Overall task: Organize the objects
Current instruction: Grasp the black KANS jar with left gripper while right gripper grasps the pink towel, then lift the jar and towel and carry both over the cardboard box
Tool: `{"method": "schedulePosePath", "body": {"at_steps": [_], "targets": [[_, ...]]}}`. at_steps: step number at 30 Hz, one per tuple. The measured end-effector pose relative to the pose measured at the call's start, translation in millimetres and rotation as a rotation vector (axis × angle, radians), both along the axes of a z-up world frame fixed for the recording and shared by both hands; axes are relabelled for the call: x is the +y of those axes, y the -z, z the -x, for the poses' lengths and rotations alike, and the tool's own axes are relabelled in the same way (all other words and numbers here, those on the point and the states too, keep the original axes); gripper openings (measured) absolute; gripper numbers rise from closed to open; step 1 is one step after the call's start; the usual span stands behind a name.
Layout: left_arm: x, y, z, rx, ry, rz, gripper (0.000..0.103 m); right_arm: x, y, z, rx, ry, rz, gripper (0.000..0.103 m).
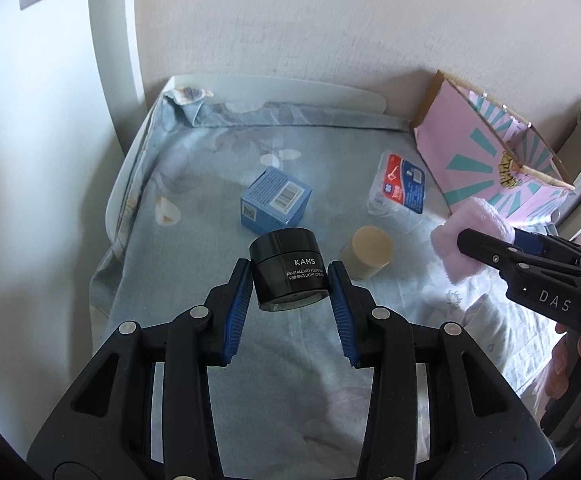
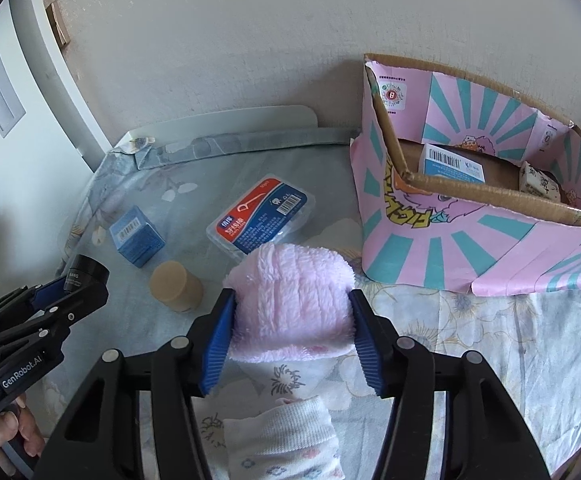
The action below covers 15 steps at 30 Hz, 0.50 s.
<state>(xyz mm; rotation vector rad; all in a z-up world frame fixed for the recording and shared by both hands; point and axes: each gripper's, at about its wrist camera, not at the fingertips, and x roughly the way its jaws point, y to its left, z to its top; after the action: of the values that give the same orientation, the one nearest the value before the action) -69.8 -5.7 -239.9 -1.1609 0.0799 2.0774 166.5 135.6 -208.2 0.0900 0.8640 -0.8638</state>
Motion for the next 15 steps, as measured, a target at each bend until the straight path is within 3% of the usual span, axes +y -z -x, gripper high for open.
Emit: {"method": "schedulePosePath", "body": {"at_steps": [15], "targets": [[-12, -52, 0, 0.013, -0.040, -0.067, 0.036, 29, -41, -4, -0.019, -0.061, 0.020, 0.052]]}}
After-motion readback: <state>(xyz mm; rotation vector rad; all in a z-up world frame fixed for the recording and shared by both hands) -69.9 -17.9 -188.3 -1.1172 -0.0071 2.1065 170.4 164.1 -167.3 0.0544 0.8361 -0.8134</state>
